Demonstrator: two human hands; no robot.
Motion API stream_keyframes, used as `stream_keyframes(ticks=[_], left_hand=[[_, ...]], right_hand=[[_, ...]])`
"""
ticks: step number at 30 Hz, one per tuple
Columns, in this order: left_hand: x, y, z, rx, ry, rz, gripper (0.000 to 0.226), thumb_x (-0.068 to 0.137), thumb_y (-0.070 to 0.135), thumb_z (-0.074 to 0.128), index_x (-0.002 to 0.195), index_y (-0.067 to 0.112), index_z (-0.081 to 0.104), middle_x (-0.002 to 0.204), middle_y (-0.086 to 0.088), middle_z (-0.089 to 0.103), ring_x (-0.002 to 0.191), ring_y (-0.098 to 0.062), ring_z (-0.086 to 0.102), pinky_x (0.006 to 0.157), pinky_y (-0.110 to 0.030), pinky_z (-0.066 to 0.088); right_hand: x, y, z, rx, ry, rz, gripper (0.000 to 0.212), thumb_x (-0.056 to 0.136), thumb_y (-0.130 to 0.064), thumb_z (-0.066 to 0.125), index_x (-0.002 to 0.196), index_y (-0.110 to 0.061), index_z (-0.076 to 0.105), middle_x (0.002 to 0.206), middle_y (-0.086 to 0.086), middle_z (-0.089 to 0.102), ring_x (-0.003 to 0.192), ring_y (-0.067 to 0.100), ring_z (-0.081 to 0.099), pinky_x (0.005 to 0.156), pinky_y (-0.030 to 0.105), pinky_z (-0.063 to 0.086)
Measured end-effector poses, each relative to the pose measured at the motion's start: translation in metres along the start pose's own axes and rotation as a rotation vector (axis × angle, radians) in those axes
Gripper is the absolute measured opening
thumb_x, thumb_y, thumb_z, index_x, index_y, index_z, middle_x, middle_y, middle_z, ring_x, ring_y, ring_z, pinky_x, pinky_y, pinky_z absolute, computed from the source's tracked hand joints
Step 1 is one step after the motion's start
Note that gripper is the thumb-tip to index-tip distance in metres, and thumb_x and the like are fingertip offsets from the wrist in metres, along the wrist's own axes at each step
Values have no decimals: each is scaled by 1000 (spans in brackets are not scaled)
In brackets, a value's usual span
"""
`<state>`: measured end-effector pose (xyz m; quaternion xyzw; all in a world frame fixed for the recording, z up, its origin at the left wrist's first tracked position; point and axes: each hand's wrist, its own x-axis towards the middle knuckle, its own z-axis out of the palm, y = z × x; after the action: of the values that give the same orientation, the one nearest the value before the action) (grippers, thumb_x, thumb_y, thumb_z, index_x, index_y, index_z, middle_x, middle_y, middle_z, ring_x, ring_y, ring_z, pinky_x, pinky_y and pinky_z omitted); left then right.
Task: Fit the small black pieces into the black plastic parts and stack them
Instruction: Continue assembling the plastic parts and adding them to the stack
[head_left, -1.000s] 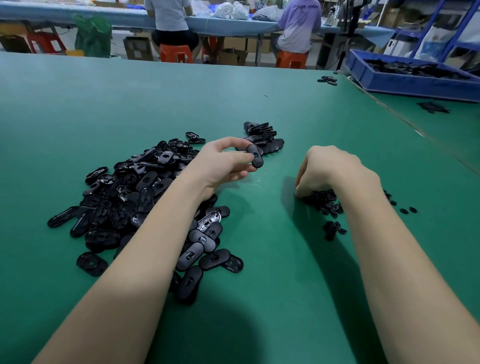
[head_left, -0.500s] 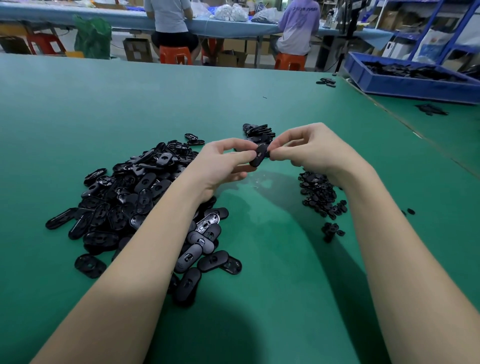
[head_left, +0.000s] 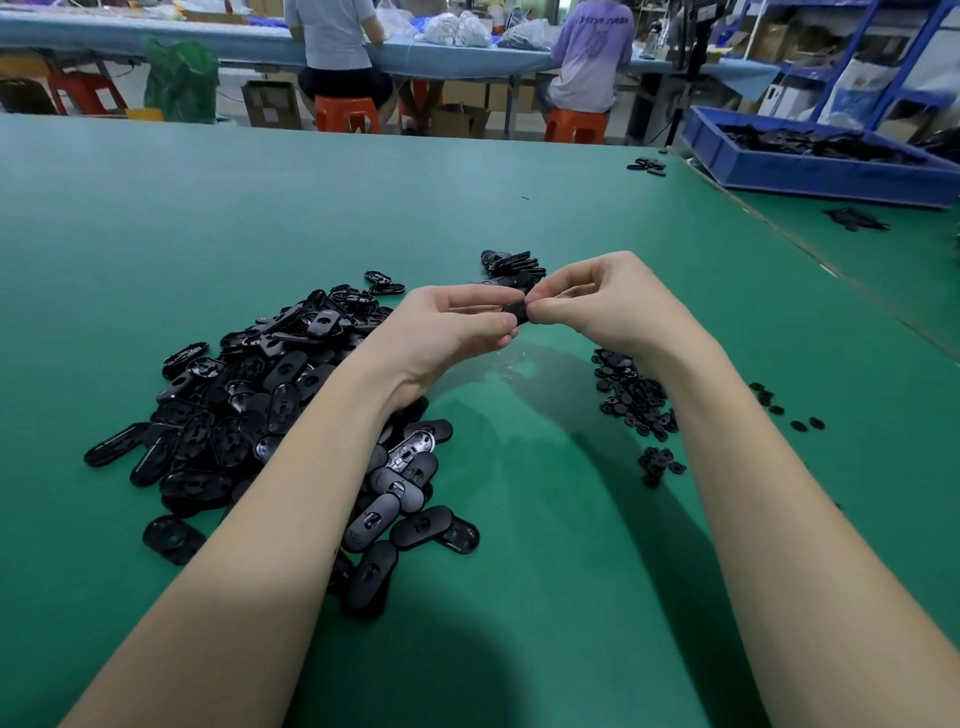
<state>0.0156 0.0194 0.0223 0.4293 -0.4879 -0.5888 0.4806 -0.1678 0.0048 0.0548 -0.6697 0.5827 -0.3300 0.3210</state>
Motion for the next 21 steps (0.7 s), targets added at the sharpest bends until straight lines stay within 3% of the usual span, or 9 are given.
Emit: stream_keyframes(ticks=[6,11,17,21], left_hand=[[0,-1,-1,33,-2,7,24,88,-6,67,108,6,73,93,-13,73,82,-16,69,75,-18,56],[0,-1,-3,58,-13,3,19,91,-4,65,104,6,73,91,-11,75,80,-14,71,73,-17,55],[-1,0,-2,97,-24,-22,19,93,-2,63,106,8,72,88,-11,73,80,-15,68,72,-19,56],[-1,1,0,122,9,4,22,87,-9,64,97,10,72,86,-15,64,76,-17,62,73,-18,53]], right_hand=[[2,0,4,-30,28,6,10,81,-24,81,83,-26,72,67,-8,61,33,-3,43,35,7,25],[1,5,1,13,-41,27,15,79,-31,86,87,-26,74,71,-10,65,42,-5,47,50,15,35],[0,12,-1,136,-110,99,21,74,-37,90,76,-27,72,68,-10,61,51,6,42,45,16,30],[-1,15,7,185,-159,112,26,72,-42,91,68,-29,68,67,-9,55,51,8,38,46,19,26]])
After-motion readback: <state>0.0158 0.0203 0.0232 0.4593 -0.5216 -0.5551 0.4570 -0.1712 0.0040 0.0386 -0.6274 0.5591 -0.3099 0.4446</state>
